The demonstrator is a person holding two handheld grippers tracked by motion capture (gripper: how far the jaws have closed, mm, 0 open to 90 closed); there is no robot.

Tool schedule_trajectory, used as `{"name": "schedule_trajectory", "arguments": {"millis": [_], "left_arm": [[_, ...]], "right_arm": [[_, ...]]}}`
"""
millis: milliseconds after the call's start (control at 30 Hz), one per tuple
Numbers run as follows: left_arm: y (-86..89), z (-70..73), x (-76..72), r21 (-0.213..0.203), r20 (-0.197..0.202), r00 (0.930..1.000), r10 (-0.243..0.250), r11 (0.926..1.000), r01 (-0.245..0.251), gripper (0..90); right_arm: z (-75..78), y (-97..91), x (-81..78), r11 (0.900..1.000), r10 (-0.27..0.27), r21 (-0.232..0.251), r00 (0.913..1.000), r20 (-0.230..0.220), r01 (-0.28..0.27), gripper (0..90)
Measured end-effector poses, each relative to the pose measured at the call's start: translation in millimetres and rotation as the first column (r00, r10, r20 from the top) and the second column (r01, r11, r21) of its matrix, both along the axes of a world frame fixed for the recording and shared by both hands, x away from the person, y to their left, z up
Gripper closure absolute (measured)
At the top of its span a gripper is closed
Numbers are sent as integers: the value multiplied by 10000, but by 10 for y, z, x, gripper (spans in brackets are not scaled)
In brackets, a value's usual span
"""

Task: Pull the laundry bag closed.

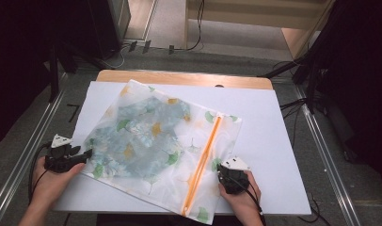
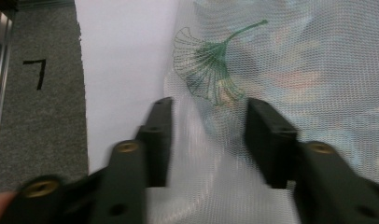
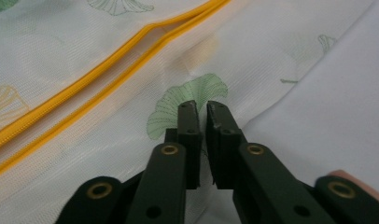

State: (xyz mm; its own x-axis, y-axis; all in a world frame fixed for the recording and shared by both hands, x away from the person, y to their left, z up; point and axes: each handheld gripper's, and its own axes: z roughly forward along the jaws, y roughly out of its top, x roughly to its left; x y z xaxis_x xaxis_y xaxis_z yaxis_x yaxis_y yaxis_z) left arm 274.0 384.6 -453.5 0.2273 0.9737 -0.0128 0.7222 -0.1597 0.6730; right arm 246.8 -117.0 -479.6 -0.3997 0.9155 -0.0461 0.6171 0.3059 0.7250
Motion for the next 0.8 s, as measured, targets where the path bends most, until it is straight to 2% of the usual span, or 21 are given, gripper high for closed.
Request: {"name": "schedule_trajectory", "arguments": {"millis": [33, 67, 100, 133, 200, 267, 333, 367, 433, 467, 533, 633, 733, 800], "left_arm": [[-11, 2, -5, -109, -32, 9997, -245, 9996, 245, 776], [-19, -2, -5, -263, -28, 9991, -417, 9988, 416, 865], [-41, -6, -9, -248, 1, 9985, -549, 9982, 549, 865], [-62, -2, -14, -38, 48, 9981, -608, 9981, 608, 884], [-77, 10, -13, 102, -1, 9974, -727, 9973, 727, 900], [-61, 7, -16, -41, 3, 9972, -751, 9972, 751, 900], [-36, -3, -19, -329, 45, 9973, -736, 9967, 737, 900], [-26, -4, -20, -345, 39, 9971, -754, 9966, 755, 900], [-21, -8, -25, -363, 62, 9970, -776, 9963, 778, 898], [-24, -8, -26, -370, 76, 9969, -779, 9963, 782, 898], [-30, -7, -29, -314, 75, 9967, -809, 9962, 811, 897], [-27, -9, -34, -320, 99, 9963, -856, 9958, 859, 894], [-24, -15, -39, -312, 155, 9961, -869, 9957, 873, 892], [-21, -17, -42, -333, 158, 9960, -884, 9955, 889, 889]], "right_arm": [[1, 6, -1, 9999, 107, -137, 9999, 57, -106, 881], [2, -6, 4, 10000, 81, 9, 10000, -4, -81, 881], [2, -6, 4, 10000, 81, 9, 10000, -4, -81, 878], [3, -28, 14, 9997, 114, 201, 9999, -57, -113, 848], [7, -78, 28, 9973, 110, 734, 9998, -154, -98, 678], [19, -135, 38, 9940, -373, 1019, 9992, -135, 385, 496], [42, -204, 41, 9852, -1035, 1338, 9940, -363, 1074, 401], [42, -204, 41, 9852, -1035, 1338, 9940, -363, 1074, 401], [43, -271, -1, 9764, -994, 1825, 9906, -939, 1153, 388], [43, -271, -1, 9764, -994, 1825, 9906, -939, 1153, 388], [30, -279, -53, 9718, -740, 2136, 9892, -1263, 1000, 392], [22, -261, -99, 9733, -973, 1961, 9882, -1183, 1194, 392], [9, -239, -100, 9692, -1135, 2057, 9870, -1141, 1352, 360], [-11, -185, -92, 9774, -1032, 1756, 9908, -871, 1173, 343]]}}
